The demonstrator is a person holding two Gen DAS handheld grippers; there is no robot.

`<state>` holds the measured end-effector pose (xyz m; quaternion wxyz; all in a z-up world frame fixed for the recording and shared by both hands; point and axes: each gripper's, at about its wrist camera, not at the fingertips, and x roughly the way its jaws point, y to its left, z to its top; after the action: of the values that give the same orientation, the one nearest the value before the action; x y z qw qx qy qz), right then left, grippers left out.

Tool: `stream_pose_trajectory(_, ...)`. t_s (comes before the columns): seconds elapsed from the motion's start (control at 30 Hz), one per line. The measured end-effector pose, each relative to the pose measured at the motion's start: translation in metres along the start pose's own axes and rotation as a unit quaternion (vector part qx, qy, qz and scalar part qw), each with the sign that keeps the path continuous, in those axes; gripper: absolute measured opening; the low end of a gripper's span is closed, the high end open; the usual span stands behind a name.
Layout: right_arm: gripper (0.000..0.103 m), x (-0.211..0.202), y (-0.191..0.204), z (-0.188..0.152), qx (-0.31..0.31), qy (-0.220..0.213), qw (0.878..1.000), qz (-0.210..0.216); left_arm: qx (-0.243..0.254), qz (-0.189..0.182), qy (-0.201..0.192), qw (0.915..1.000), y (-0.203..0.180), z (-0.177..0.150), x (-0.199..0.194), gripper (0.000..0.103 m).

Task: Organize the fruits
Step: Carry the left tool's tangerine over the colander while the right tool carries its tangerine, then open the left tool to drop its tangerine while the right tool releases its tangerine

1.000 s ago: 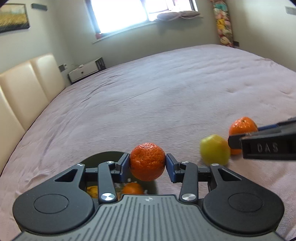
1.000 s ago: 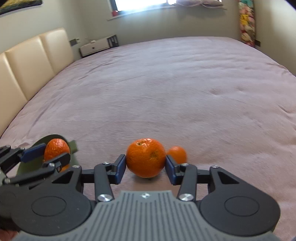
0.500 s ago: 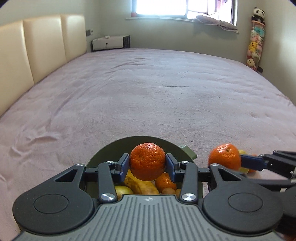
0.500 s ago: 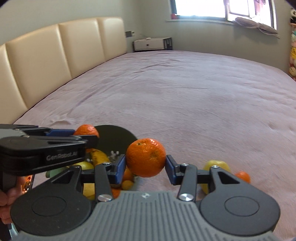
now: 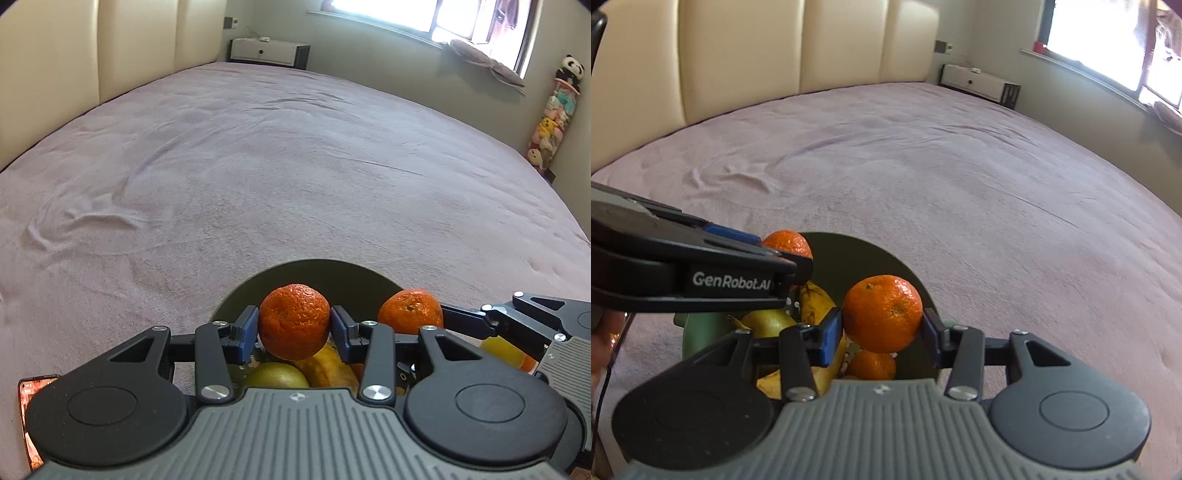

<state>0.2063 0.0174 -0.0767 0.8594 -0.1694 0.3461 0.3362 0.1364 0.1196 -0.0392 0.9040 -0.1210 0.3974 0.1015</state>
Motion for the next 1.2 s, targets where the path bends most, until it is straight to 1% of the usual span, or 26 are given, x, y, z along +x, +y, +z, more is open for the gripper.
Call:
stream_pose_trajectory(0.13, 0.043, 0.013, 0.002, 0.004, -0.016, 0.015, 1.000, 0.009, -0.026, -0.001, 0.010, 0.9996, 0.009, -0.001, 0.006, 0.048)
stream_pose_trajectory(0.37, 0.043, 0.037, 0.005, 0.013, -0.017, 0.031, 0.999, 0.015, -0.049, 0.006, 0.024, 0.9985, 0.017, -0.005, 0.015, 0.048)
stream_pose_trajectory(0.47, 0.043, 0.045, 0.009, 0.014, -0.026, 0.039, 0.999, 0.017, -0.047, 0.014, 0.028, 0.9984, 0.018, -0.007, 0.018, 0.048)
stream_pose_trajectory(0.63, 0.043, 0.057, 0.011, 0.013, -0.031, 0.051, 0.998, 0.023, -0.048, 0.015, 0.038, 0.9980, 0.018, -0.009, 0.023, 0.048)
stream_pose_trajectory(0.73, 0.043, 0.063, 0.012, 0.012, -0.031, 0.059, 0.997, 0.025, -0.039, 0.022, 0.037, 0.9983, 0.016, -0.009, 0.025, 0.048)
stream_pose_trajectory(0.83, 0.044, 0.067, 0.010, 0.012, -0.021, 0.062, 0.998, 0.026, -0.036, 0.026, 0.036, 0.9983, 0.015, -0.009, 0.025, 0.048)
stream_pose_trajectory(1.07, 0.044, 0.071, 0.008, 0.011, -0.002, 0.069, 0.997, 0.027, -0.049, 0.030, 0.044, 0.9974, 0.017, -0.010, 0.027, 0.049)
stream_pose_trajectory(1.2, 0.045, 0.070, 0.009, 0.011, 0.000, 0.073, 0.997, 0.026, -0.044, 0.028, 0.043, 0.9977, 0.015, -0.010, 0.025, 0.049)
